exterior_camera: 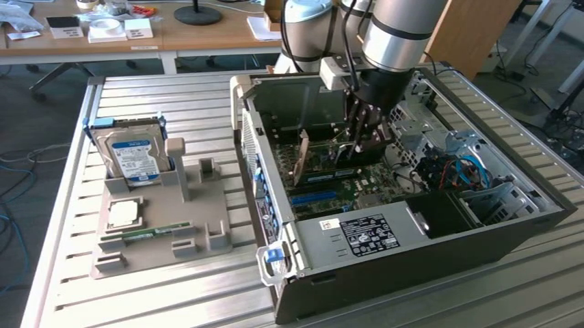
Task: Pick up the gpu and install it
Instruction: 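Insert the gpu into the slot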
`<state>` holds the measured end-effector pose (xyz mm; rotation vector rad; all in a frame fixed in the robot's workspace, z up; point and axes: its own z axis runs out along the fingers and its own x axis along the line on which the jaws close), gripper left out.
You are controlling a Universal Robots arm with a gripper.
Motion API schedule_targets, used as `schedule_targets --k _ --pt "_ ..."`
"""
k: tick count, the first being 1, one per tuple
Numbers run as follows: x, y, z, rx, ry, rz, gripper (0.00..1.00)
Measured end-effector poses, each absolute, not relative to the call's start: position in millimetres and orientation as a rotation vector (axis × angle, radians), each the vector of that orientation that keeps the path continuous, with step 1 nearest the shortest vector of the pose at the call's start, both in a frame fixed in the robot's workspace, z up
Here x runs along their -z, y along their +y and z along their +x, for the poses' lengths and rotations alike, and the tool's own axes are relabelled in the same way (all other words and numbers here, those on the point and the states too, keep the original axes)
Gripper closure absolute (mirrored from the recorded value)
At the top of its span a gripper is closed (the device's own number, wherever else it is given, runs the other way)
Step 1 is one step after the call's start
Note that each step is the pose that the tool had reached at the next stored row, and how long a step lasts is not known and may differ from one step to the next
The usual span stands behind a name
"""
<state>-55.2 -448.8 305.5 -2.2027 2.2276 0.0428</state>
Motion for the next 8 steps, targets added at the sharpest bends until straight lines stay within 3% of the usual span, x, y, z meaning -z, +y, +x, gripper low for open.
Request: schedule_targets --k 8 --pt "-302.6 -448.8 -55.6 -0.043 2.227 -2.203 0.73"
